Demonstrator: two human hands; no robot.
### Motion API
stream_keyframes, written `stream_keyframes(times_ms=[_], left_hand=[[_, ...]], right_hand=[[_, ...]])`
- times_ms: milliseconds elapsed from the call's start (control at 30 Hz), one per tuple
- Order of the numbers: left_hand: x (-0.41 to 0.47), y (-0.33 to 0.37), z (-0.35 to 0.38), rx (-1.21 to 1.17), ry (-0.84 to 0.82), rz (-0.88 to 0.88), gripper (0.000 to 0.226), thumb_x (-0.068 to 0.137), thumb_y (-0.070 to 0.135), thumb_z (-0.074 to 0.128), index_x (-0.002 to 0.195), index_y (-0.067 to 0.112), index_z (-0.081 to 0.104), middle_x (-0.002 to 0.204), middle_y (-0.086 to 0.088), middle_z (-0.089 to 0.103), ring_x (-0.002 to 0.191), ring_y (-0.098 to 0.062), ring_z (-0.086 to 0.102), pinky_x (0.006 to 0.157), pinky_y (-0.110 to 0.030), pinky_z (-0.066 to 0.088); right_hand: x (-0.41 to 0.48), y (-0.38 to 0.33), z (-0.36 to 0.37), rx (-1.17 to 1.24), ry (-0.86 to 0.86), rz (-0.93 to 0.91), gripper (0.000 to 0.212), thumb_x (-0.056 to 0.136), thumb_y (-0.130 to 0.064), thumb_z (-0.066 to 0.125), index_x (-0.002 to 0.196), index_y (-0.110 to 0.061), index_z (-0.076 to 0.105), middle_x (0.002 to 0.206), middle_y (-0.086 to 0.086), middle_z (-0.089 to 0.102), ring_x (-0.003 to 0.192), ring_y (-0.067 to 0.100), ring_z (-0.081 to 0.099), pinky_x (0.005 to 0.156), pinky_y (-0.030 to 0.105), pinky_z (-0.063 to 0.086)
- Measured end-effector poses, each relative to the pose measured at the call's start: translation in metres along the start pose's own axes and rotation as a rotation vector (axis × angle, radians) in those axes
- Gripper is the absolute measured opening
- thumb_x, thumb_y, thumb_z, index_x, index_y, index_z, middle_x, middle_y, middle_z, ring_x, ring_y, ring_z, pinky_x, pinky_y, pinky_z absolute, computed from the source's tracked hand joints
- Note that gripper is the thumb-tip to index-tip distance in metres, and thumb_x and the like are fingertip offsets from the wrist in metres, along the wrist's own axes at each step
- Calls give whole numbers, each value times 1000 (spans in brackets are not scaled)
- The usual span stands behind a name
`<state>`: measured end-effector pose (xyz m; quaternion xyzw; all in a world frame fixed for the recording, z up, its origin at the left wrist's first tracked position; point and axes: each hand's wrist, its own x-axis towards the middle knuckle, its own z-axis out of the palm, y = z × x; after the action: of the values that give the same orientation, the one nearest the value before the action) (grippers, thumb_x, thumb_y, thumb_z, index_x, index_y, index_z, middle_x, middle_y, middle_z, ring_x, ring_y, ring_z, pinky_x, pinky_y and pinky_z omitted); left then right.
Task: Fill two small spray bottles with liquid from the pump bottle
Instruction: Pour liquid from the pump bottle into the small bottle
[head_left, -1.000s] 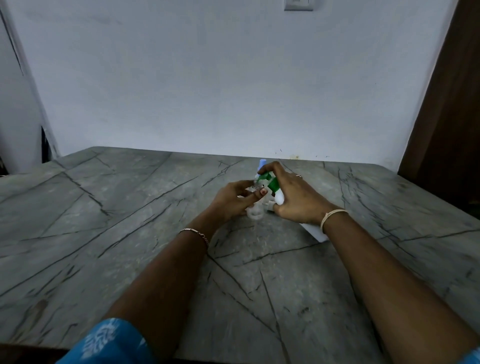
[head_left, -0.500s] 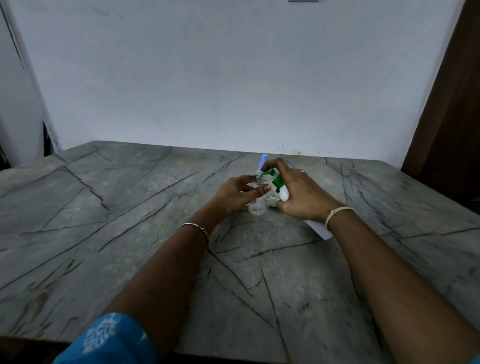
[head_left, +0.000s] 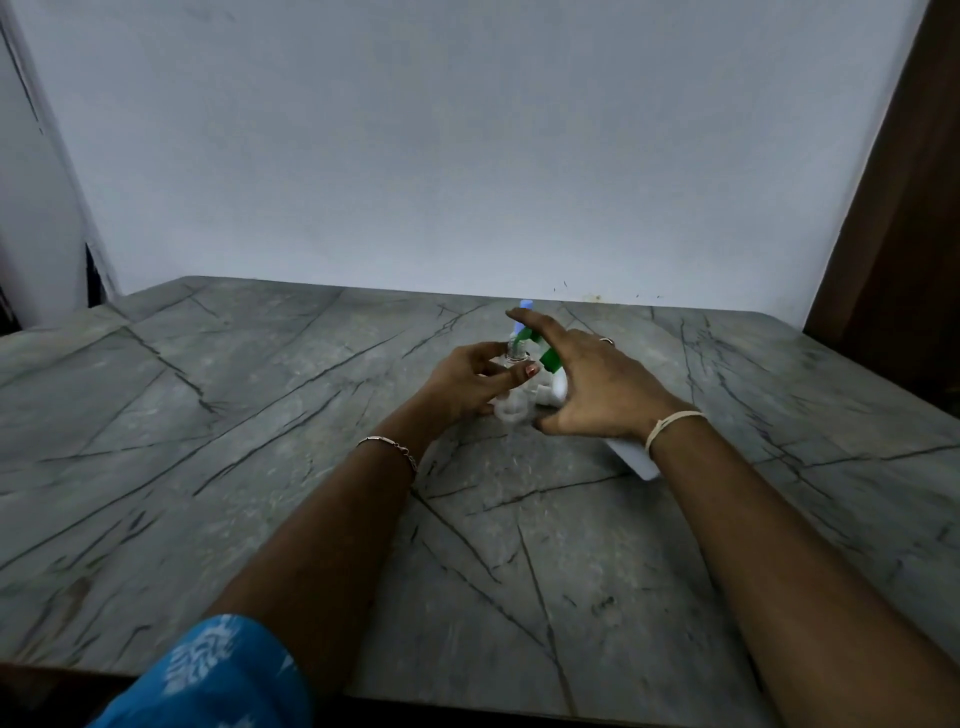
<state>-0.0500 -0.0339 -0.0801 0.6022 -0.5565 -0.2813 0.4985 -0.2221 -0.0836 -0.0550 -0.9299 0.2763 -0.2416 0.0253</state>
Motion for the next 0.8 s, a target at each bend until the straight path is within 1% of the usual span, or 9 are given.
stream_keyframes(times_ms=[67, 100, 167, 267, 367, 433, 533, 700, 800], left_hand=[[0, -1, 1, 28, 22, 19, 52, 79, 42, 72, 124, 18, 59, 97, -7, 69, 94, -32, 67, 79, -47, 56], [0, -1, 2, 52, 38, 30, 54, 79, 43, 71, 125, 19, 59, 97, -6, 69, 93, -30, 67, 79, -47, 57], [0, -2, 2, 91, 58, 49, 54, 79, 46, 70, 125, 20, 59, 100, -6, 69, 94, -25, 67, 82, -47, 56], [0, -3, 2, 94, 56, 50, 48, 79, 47, 70, 120, 24, 60, 100, -6, 69, 95, -21, 66, 83, -47, 56], [0, -4, 2, 90, 59, 56, 35, 79, 47, 71, 110, 34, 61, 96, -4, 70, 93, -21, 67, 83, -49, 55], [1, -4, 2, 77, 59, 53, 34, 79, 46, 71, 109, 33, 62, 96, -5, 70, 92, -23, 67, 83, -50, 55], [3, -6, 2, 75, 58, 55, 32, 78, 47, 72, 106, 35, 62, 94, -4, 71, 90, -23, 68, 82, -49, 56], [6, -9, 2, 96, 59, 53, 44, 76, 52, 70, 114, 33, 59, 98, -1, 69, 93, -19, 66, 86, -48, 55], [7, -11, 2, 105, 53, 46, 52, 76, 53, 70, 120, 29, 58, 100, -2, 69, 96, -19, 65, 88, -47, 54]], right_hand=[[2, -1, 1, -76, 13, -4, 118, 68, -23, 76, 141, -60, -9, 89, 5, 54, 80, 22, 52, 67, 37, 51], [3, -2, 1, -90, 11, 1, 118, 69, -17, 75, 141, -59, -8, 87, 5, 54, 79, 22, 52, 67, 38, 51], [4, -2, 1, -74, 1, 19, 109, 72, -12, 72, 142, -55, 2, 90, 5, 55, 83, 24, 53, 71, 41, 52], [3, -2, 2, -37, 7, 20, 91, 72, -10, 71, 137, -45, 18, 95, 5, 57, 88, 25, 54, 77, 44, 52], [4, -2, 3, -9, 27, 16, 83, 71, -11, 72, 134, -38, 24, 102, 5, 59, 91, 25, 55, 80, 45, 52], [7, -4, 2, 3, 37, 18, 81, 72, -12, 73, 134, -34, 27, 104, 6, 60, 93, 26, 55, 81, 45, 51], [7, -5, 2, 13, 55, 17, 78, 72, -12, 72, 133, -35, 29, 104, 5, 59, 93, 25, 55, 79, 44, 52], [3, -1, 2, -11, 36, 22, 85, 75, -13, 69, 138, -45, 22, 94, 5, 57, 87, 25, 54, 75, 42, 52], [2, 0, 2, 4, 28, 19, 84, 74, -13, 69, 137, -44, 23, 90, 5, 57, 84, 24, 54, 72, 40, 52]])
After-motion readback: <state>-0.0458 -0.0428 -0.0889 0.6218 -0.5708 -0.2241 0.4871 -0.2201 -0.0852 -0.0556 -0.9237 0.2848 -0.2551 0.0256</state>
